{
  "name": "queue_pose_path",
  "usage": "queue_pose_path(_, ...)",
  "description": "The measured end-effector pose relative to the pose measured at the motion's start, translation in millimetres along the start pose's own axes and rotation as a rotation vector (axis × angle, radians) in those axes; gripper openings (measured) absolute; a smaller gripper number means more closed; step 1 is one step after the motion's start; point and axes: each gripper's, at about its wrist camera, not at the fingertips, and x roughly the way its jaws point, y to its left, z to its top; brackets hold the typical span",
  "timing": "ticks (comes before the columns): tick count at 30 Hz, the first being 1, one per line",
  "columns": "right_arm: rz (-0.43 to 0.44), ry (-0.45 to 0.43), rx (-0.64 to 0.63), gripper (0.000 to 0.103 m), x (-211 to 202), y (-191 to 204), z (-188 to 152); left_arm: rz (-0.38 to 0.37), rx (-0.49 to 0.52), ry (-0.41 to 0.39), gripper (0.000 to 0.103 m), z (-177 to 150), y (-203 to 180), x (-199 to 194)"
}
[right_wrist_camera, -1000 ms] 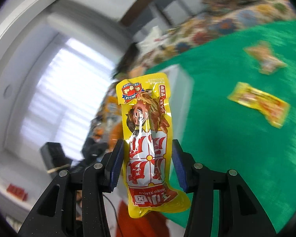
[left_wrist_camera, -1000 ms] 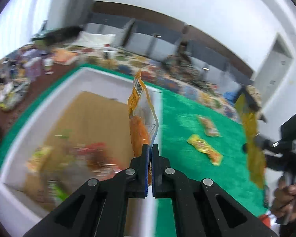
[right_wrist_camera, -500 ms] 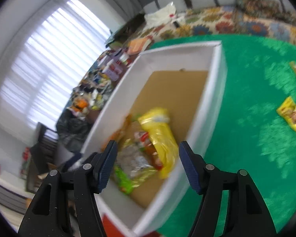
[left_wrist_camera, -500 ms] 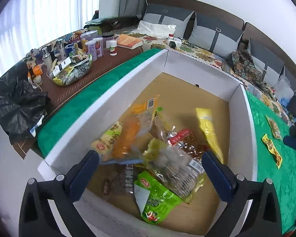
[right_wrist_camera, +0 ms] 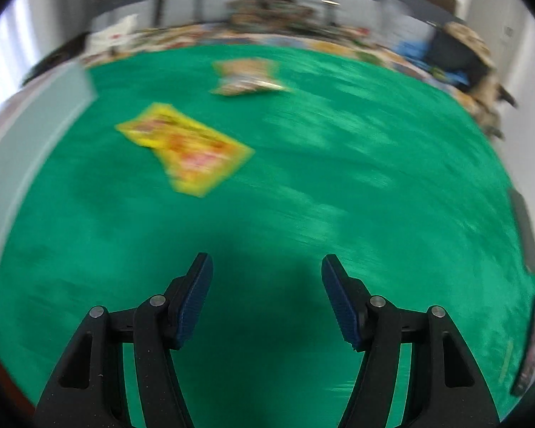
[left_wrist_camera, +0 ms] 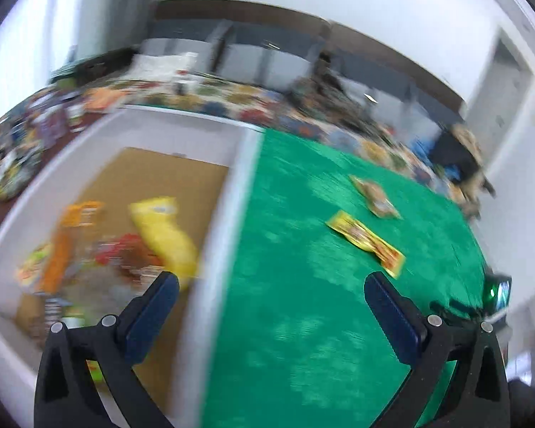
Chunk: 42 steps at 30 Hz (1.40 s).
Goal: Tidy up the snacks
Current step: 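Move the left tool to the yellow tiger-print strip pack while the right tool returns over the bed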
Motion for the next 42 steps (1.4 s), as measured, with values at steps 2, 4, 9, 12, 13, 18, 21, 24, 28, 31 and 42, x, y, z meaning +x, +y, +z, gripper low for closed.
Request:
queue_pose_path(2, -0.048, -0.003, 0.036, 0.067, 5.5, -34.8, -6.9, -0.014, 0.064, 0.048, 0.103, -4.1, -35.5, 21.9)
queue_pose_path(4, -0.074, -0.011, 0.064, 0.067, 5.1, -53.9, -8.8, -0.016, 0.124, 0.087, 0.103, -12.5, -68.4, 43.0)
queue_pose_path(9, -0.065, -0.016, 0.125, 0.068, 10.6, -81.3, -15.0, -0.003, 0.19, 0.21, 0.103, -37.6, -116.9, 96.2)
queue_pose_path(12, -0.039, -0.049, 0.137, 0.068, 7.3, -84.3, -21.3, 0.03, 0.205, 0.251, 0.103, -47.5, -128.6, 115.5)
queue_pose_path(13, -0.037, -0.056, 0.134, 0.068, 7.7, -84.7, -23.2, 0.04, 0.201, 0.267, 0.103, -48.8, -129.1, 121.0)
queue_pose_path(18, -0.032, -0.091, 0.136, 0.074, 10.9, -86.4, -31.0, 0.05, 0.115, 0.323, 0.103, -39.4, -127.3, 147.8)
queue_pose_path(21, -0.041, -0.088, 0.141, 0.076, 13.1, -87.1, -30.6, 0.035, 0.074, 0.355, 0.103, -19.7, -129.5, 173.5)
queue_pose_path(24, -0.041, -0.088, 0.142, 0.076, 14.2, -87.9, -30.4, 0.028, 0.057, 0.426, 0.103, 2.2, -142.8, 211.4)
queue_pose_path(28, -0.041, -0.088, 0.143, 0.076, 13.9, -88.0, -30.3, 0.093, -0.014, 0.423, 0.102, 29.0, -164.4, 256.2)
queue_pose_path(31, -0.04, -0.087, 0.143, 0.076, 14.0, -88.1, -30.4, 0.156, -0.068, 0.401, 0.102, 40.0, -175.6, 280.7)
queue_pose_path(42, -0.032, -0.087, 0.144, 0.078, 15.2, -88.6, -30.7, 0.29, -0.031, 0.374, 0.103, 21.8, -179.6, 308.5)
